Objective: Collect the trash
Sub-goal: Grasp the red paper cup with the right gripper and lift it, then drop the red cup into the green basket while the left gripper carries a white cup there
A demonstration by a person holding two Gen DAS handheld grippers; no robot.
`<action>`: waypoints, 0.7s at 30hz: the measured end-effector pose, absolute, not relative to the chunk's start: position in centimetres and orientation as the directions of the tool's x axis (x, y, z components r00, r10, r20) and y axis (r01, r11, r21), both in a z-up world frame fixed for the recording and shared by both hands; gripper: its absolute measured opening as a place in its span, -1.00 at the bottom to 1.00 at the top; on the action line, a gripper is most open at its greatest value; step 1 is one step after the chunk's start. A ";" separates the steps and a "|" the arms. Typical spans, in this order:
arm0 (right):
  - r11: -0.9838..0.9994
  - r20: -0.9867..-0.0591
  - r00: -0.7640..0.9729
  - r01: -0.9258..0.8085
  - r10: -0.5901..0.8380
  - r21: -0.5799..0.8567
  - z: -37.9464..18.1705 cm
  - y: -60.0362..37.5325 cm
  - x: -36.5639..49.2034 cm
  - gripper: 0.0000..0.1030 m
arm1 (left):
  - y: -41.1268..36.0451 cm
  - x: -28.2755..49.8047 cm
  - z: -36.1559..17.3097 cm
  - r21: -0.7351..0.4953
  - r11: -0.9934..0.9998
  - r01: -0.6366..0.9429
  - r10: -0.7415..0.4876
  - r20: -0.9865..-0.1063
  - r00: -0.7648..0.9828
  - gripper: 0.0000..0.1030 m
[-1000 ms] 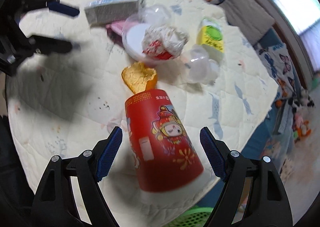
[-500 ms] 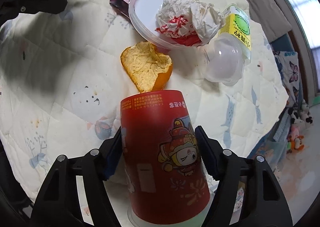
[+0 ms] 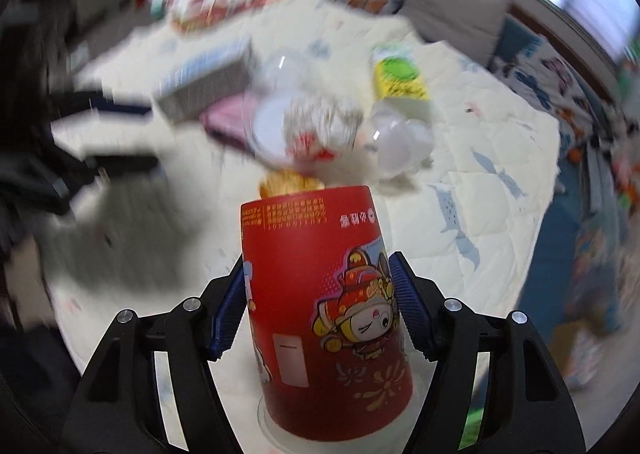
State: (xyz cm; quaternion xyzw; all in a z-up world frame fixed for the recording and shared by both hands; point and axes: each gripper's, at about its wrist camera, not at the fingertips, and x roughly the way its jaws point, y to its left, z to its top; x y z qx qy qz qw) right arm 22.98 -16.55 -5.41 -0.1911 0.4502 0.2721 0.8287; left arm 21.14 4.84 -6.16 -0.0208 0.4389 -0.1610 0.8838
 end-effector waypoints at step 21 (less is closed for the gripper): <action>0.890 -0.459 0.765 -0.348 0.451 0.294 2.6 -26.1 15.7 0.30 | -1.6 18.5 -5.5 -0.177 0.887 0.427 -0.402 -0.751 0.524 0.48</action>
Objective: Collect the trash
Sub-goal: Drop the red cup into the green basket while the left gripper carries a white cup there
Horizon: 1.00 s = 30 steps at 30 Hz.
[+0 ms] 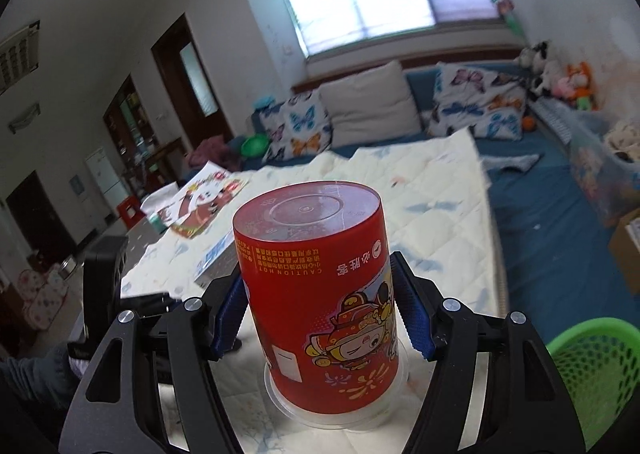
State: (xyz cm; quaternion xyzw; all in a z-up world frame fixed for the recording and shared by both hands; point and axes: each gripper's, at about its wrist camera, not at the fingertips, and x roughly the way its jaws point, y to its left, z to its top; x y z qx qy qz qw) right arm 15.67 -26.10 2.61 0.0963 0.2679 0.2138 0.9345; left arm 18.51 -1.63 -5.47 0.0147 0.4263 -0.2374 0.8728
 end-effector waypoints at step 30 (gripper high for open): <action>0.954 -0.466 0.882 0.078 0.068 0.288 0.1 -41.9 3.3 0.30 | -15.1 17.3 -7.4 -0.109 0.784 0.612 -0.464 -0.757 0.459 0.19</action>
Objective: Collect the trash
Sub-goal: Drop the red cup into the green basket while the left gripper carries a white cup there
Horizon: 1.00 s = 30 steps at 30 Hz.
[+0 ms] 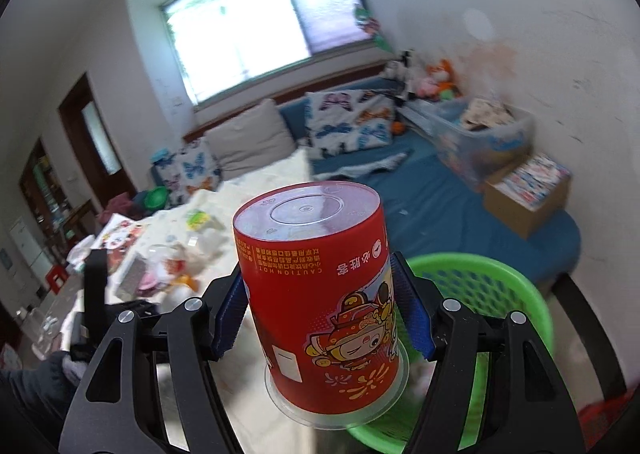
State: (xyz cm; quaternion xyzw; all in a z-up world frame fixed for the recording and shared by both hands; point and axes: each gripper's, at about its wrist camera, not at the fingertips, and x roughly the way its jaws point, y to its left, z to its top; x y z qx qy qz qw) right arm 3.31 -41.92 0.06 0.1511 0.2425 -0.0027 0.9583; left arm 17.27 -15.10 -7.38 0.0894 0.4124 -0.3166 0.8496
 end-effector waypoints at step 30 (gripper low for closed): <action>0.905 -0.578 0.812 0.307 -0.087 0.294 -7.5 -48.7 -0.2 0.43 | -26.8 15.1 -3.7 -0.173 0.652 0.739 -0.583 -0.737 0.342 0.17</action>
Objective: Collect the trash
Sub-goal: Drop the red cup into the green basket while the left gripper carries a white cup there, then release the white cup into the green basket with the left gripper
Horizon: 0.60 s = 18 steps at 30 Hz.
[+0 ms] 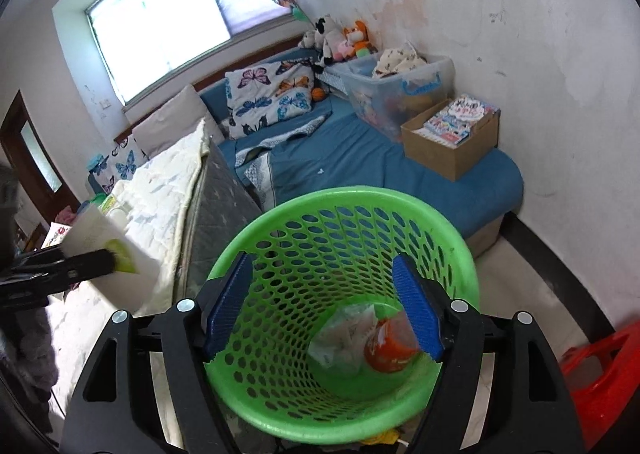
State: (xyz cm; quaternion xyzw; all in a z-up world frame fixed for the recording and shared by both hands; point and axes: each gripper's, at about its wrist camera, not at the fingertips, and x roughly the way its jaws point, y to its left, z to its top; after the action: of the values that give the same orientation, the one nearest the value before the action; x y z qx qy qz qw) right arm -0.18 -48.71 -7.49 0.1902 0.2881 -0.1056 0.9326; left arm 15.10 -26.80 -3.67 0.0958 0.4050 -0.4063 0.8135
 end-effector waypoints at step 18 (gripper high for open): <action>0.901 -0.551 0.828 0.313 -0.104 0.300 -7.2 -47.6 -5.7 0.51 | -31.4 13.3 -5.3 -0.157 0.614 0.773 -0.561 -0.776 0.289 0.44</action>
State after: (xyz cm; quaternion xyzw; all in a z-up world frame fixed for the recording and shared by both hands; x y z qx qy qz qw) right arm -5.67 -47.62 -7.22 0.1924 0.2716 -0.1112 0.9364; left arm 13.30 -31.36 -5.29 0.1255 0.4225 -0.4208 0.7929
